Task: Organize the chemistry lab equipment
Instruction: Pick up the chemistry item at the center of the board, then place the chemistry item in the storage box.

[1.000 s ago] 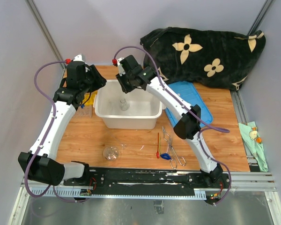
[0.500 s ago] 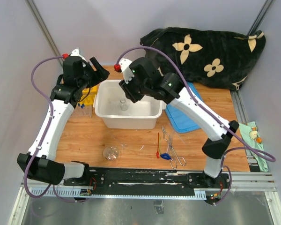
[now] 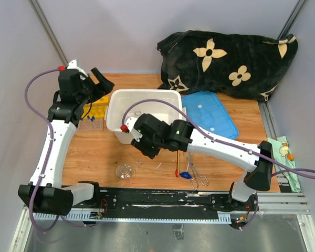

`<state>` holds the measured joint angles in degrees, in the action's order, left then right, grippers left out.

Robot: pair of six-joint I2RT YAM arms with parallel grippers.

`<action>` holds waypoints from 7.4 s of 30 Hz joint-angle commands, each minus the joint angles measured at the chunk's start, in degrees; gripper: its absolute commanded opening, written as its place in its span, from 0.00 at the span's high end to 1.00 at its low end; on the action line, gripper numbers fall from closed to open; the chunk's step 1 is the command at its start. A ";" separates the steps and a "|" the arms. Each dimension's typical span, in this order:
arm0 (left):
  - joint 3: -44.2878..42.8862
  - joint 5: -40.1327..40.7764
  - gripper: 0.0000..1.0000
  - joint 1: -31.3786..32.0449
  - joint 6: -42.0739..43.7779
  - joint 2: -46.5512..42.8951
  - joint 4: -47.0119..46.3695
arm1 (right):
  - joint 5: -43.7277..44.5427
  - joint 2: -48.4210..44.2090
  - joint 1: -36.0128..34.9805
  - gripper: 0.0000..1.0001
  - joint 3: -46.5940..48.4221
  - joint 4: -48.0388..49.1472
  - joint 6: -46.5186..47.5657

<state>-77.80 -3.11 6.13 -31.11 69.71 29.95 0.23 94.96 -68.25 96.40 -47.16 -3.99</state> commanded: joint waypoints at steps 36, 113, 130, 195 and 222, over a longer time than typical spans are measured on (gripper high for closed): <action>17.79 -11.41 0.11 -9.29 5.88 -18.63 -1.61 | -8.45 16.37 -6.72 0.55 -1.30 18.07 -5.48; 16.91 -13.32 0.14 -9.29 4.21 -16.89 -4.42 | 1.86 -1.76 -1.24 0.99 8.26 9.32 0.46; 13.44 -8.21 0.24 -9.04 -3.73 -12.78 -8.61 | -5.72 21.32 20.66 0.99 46.17 -6.51 3.98; 5.74 -6.10 0.23 -8.24 -6.50 0.53 -8.36 | -8.27 38.18 29.58 0.99 32.33 2.90 0.30; 7.74 -5.74 0.23 -8.24 -6.68 -1.24 -7.99 | -9.15 38.59 29.93 0.75 32.37 2.78 -0.72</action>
<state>-70.52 -9.04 -2.39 -38.37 69.95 22.79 -8.12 133.62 -38.83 128.60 -45.01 -4.01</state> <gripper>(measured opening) 0.773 0.275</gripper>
